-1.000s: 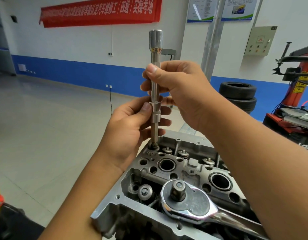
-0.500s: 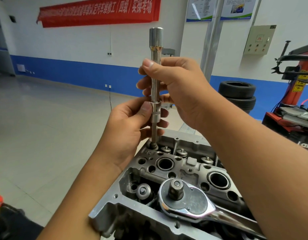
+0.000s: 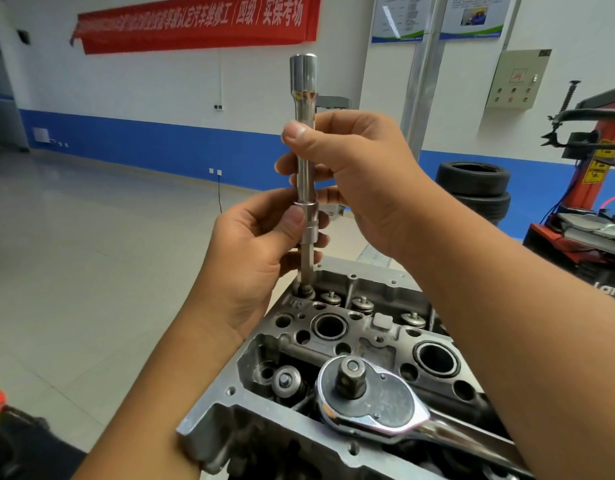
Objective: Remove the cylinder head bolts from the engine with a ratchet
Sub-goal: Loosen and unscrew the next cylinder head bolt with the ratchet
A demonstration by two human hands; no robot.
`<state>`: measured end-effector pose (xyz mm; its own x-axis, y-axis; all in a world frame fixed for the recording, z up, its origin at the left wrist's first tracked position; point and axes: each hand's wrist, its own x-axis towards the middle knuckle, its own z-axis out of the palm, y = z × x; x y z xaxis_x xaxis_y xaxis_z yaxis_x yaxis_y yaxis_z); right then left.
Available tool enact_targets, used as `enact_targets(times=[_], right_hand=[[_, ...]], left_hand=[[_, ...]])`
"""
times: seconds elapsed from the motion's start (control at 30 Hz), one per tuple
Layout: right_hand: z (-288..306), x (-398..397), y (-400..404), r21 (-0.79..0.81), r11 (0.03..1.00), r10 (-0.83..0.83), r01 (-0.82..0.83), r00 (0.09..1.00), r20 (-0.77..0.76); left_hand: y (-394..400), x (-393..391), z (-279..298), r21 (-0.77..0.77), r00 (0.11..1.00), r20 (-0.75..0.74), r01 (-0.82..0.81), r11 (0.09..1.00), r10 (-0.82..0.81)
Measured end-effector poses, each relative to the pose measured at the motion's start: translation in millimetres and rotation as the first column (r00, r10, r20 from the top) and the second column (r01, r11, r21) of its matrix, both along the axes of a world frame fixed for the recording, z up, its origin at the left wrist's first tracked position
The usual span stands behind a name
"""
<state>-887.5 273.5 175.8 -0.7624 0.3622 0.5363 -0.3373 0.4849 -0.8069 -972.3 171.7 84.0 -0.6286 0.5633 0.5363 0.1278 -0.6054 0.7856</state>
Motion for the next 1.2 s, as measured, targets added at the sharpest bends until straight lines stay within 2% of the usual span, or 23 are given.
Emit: enact_targets(times=[0.13,0.3,0.5,0.57,0.67,0.7,0.87,0.93,1.0,1.1,1.2], right_hand=[[-0.1,2.1,0.9,0.034,0.999,-0.031,0.032,0.999,-0.018],[0.3,1.7,-0.3,-0.024,1.000,-0.003,0.002,0.999,-0.036],[-0.4,2.2,-0.9,0.001,0.999,-0.036,0.036,0.999,-0.021],[-0.5,2.5,-0.4,-0.001,0.999,-0.034,0.034,0.999,-0.032],[-1.3,2.0,0.1,-0.016,1.000,-0.005,0.004,0.999,-0.052],[-1.5,1.6,-0.3,-0.020,1.000,0.001,-0.002,0.999,-0.052],[-2.1,0.9,-0.3,0.005,1.000,-0.013,0.013,1.000,-0.028],[-2.5,1.1,0.5,0.013,1.000,-0.024,0.025,0.999,-0.028],[-2.5,0.6,0.9,-0.001,1.000,-0.017,0.017,0.999,-0.041],[-2.2,-0.5,2.0,-0.026,1.000,-0.012,0.011,0.999,-0.052],[-2.0,-0.7,2.7,-0.011,1.000,0.009,-0.009,1.000,-0.026]], left_hand=[[1.3,-1.9,-0.9,0.013,0.987,-0.031,-0.160,0.987,0.160],[-0.8,-0.5,0.5,-0.003,0.993,0.076,0.086,0.996,-0.086],[1.2,-1.3,0.1,0.041,0.994,-0.025,-0.109,0.993,0.110],[0.5,-2.1,0.0,0.015,0.998,-0.026,-0.062,0.998,0.062],[-0.4,0.4,-0.2,-0.027,0.993,0.022,0.119,0.992,-0.119],[-0.2,0.5,-0.3,-0.029,0.993,0.021,0.121,0.992,-0.120],[1.1,0.0,-0.3,-0.001,0.990,-0.057,-0.128,0.992,0.128],[0.9,-1.8,-1.2,-0.010,0.983,-0.067,-0.174,0.985,0.173],[1.1,-0.8,-0.7,-0.052,0.995,-0.084,-0.063,0.997,0.058],[0.0,0.6,0.7,-0.057,0.993,0.021,0.121,0.991,-0.120],[0.3,-1.2,0.2,-0.023,0.998,0.033,0.053,0.998,-0.052]])
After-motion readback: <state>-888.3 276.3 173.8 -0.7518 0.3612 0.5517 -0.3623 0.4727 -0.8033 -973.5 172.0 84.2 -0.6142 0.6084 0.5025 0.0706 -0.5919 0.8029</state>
